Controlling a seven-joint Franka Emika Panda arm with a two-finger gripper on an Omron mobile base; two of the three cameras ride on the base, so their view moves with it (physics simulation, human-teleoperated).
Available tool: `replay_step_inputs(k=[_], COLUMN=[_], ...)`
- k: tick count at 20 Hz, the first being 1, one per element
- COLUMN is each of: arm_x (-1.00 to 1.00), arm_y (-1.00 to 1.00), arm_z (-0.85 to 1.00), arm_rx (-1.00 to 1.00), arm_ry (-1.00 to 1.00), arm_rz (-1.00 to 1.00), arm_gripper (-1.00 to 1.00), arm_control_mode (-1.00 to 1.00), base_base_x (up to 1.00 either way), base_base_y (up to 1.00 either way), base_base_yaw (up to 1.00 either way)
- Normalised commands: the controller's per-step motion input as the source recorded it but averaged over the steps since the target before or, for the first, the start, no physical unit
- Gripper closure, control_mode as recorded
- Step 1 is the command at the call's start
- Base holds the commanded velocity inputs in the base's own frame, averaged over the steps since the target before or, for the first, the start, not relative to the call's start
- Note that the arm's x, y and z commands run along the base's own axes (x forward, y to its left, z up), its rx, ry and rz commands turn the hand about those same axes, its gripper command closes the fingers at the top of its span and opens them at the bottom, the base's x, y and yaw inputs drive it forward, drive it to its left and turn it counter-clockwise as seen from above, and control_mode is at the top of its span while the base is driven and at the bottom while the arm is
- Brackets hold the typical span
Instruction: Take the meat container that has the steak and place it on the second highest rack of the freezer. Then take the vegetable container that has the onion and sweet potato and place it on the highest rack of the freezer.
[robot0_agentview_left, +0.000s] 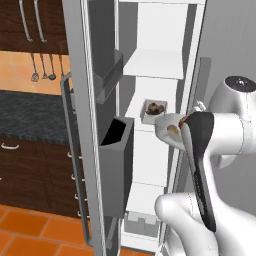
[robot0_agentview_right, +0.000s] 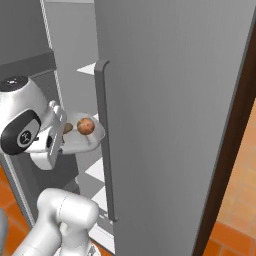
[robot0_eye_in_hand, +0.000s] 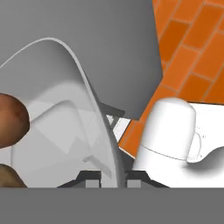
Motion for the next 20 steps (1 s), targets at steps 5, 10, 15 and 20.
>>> replay_step_inputs(k=[5,10,15,20], arm_x=[0.19,0.36,0.51,0.10], arm_y=[0.18,0.26,0.09,0.41], arm_z=[0.78,0.55,0.38,0.24], arm_rx=[0.00,0.00,0.00,-0.07], arm_ry=[-0.23,-0.10,-0.01,-0.02], arm_rz=[0.00,0.00,0.00,0.00], arm_gripper=[1.00,1.00,1.00,1.00], arm_control_mode=[-1.00,-1.00,-1.00,-1.00], base_base_x=[0.00,0.00,0.00,0.00], base_base_y=[0.00,0.00,0.00,0.00], base_base_yaw=[0.00,0.00,0.00,0.00])
